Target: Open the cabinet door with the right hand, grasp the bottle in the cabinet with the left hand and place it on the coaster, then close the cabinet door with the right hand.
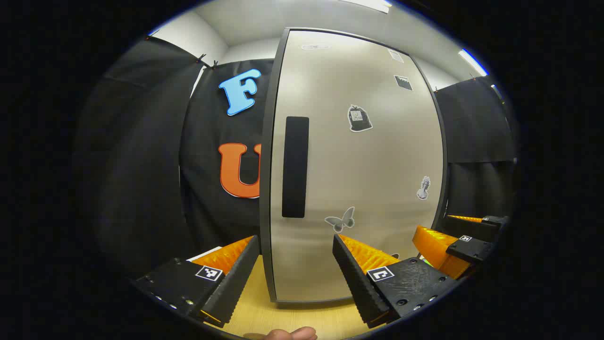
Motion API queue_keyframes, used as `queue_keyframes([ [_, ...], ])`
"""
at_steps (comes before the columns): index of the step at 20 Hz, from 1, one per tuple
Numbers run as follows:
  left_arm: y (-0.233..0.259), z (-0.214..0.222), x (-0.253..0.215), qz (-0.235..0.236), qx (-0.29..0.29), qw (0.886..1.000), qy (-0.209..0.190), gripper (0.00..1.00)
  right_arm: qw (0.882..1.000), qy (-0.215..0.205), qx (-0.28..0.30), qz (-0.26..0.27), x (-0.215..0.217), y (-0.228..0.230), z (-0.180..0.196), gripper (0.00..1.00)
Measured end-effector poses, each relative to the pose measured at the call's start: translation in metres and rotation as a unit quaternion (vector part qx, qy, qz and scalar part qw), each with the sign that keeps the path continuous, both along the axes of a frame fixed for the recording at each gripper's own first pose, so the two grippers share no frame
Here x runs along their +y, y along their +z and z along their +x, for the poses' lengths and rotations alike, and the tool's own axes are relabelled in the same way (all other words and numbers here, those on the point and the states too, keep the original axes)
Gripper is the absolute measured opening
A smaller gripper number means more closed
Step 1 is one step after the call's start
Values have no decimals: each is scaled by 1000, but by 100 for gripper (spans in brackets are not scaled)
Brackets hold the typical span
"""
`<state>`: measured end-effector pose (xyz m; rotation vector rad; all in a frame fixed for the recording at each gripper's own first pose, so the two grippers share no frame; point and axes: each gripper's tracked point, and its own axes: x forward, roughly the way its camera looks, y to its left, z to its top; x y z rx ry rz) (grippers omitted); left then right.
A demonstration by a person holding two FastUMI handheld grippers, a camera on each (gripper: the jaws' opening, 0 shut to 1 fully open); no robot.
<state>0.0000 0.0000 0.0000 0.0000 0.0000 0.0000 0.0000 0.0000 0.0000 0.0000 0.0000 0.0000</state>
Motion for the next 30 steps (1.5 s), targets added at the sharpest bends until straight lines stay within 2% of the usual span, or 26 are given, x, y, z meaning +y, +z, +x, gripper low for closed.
queue_keyframes([
  [1,1,-1,-2,4,-1,1000,1,95,1000,0,-3,-1,-1,2,-1,100],
  [5,3,-6,-5,7,-3,1000,1,95,1000,2,-24,-1,-2,11,-8,100],
  [17,25,-30,-13,6,-26,1000,-1,95,999,19,-39,6,-2,20,-28,100],
  [21,25,-34,-13,8,-26,1000,-1,95,1000,26,-14,2,-3,13,-23,100],
  [30,25,-63,-5,34,-30,999,-11,95,998,50,-20,-23,13,27,-1,100],
])
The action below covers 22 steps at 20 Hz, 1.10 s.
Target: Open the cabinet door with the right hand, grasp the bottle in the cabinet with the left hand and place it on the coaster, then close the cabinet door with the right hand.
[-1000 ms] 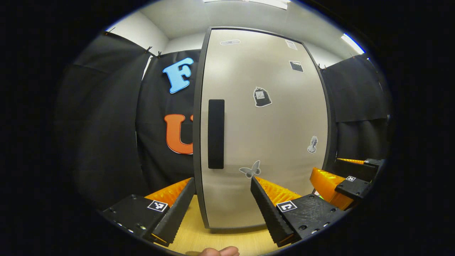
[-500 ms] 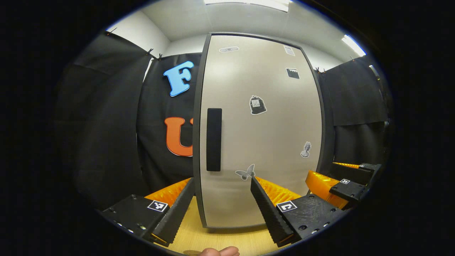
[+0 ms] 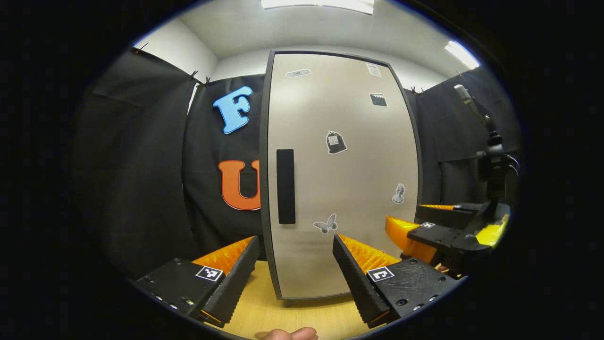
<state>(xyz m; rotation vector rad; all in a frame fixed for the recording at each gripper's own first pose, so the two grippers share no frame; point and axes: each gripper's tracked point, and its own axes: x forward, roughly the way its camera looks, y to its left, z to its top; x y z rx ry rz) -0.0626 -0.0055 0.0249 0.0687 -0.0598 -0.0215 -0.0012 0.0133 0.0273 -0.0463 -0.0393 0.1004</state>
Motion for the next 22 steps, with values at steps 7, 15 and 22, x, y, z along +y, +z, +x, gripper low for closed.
queue_keyframes([
  [7,-8,-34,8,12,14,1000,-1,95,999,38,-5,-20,36,11,22,100],
  [15,-23,-60,42,-2,27,999,30,96,995,91,-24,-30,95,22,33,100],
  [22,-41,-91,78,10,38,997,73,96,990,127,-53,-43,146,41,47,100],
])
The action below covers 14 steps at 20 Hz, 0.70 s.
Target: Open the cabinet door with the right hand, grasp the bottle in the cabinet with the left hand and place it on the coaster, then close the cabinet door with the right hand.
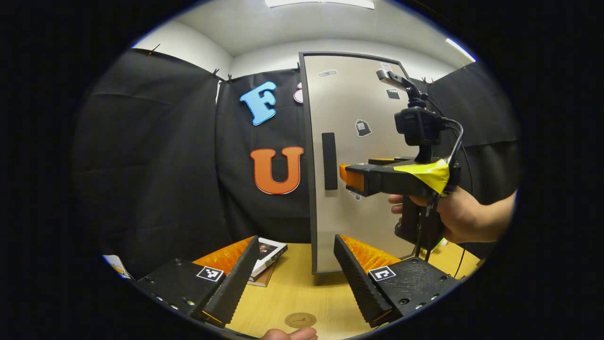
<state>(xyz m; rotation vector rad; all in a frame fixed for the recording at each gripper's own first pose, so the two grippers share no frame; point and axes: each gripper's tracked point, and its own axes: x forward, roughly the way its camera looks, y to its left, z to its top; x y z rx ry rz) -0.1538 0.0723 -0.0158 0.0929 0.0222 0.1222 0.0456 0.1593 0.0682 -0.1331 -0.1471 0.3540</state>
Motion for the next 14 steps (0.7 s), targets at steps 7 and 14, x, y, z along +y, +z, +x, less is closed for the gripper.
queue_keyframes([
  [7,3,-13,33,-17,-5,999,40,96,999,27,38,-19,45,-16,17,100],
  [14,-1,-19,53,-35,2,997,63,96,997,-4,65,-40,53,-30,34,43],
])
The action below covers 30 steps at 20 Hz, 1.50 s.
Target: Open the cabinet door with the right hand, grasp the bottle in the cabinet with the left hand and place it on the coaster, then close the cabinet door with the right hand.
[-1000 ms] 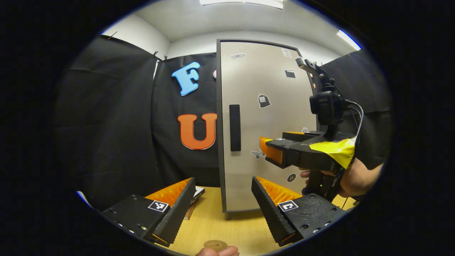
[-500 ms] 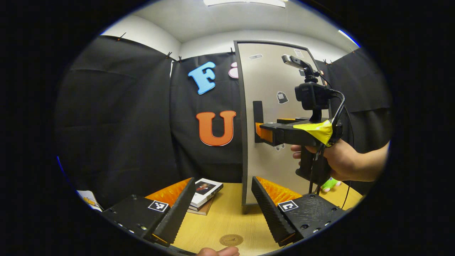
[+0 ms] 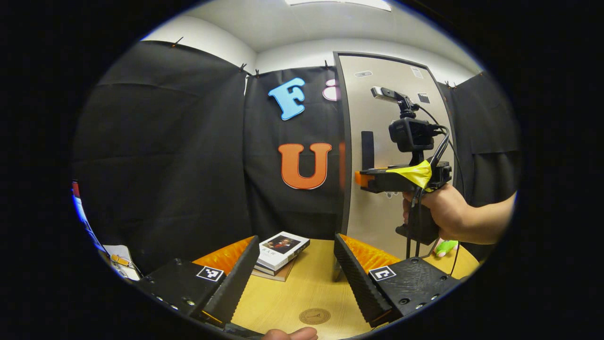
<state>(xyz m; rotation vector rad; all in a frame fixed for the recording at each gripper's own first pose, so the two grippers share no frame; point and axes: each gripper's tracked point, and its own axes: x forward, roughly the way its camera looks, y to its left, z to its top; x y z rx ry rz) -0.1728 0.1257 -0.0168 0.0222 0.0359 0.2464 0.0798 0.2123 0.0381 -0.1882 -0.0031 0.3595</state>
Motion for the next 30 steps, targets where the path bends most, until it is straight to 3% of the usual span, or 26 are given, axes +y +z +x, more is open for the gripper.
queue_keyframes([
  [3,-13,1,1,-23,16,1000,3,96,1000,-10,1,-9,-2,0,1,32],
  [10,-31,10,12,-55,25,998,2,95,1000,0,19,-12,-2,-1,-6,22],
  [15,-28,8,19,-45,29,998,14,95,999,27,35,-10,-8,0,-29,17],
  [16,-24,8,19,-39,27,999,16,100,999,34,37,-9,-11,2,-37,17],
  [18,-18,8,23,-16,22,999,21,95,998,52,39,-9,-15,3,-51,16],
  [30,-15,14,-17,2,30,999,-14,95,988,139,60,-22,-39,5,-118,10],
])
